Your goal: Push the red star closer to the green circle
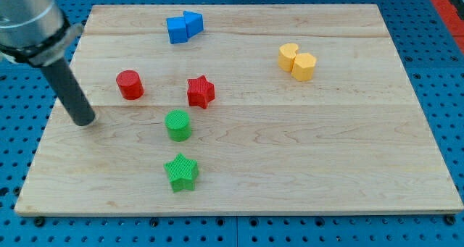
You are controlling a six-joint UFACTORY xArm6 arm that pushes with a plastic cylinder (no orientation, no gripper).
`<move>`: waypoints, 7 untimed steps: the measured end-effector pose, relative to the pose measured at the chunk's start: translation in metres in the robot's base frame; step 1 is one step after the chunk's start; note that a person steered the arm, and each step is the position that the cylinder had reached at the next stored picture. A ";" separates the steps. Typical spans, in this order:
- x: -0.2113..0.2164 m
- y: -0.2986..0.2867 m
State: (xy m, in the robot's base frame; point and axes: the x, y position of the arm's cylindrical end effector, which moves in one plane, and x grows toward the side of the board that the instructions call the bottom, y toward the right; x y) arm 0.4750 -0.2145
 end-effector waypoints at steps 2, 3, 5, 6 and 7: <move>-0.061 0.082; -0.089 0.094; -0.089 0.193; -0.068 0.258; -0.038 0.233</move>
State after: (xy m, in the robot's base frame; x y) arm 0.4369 0.0182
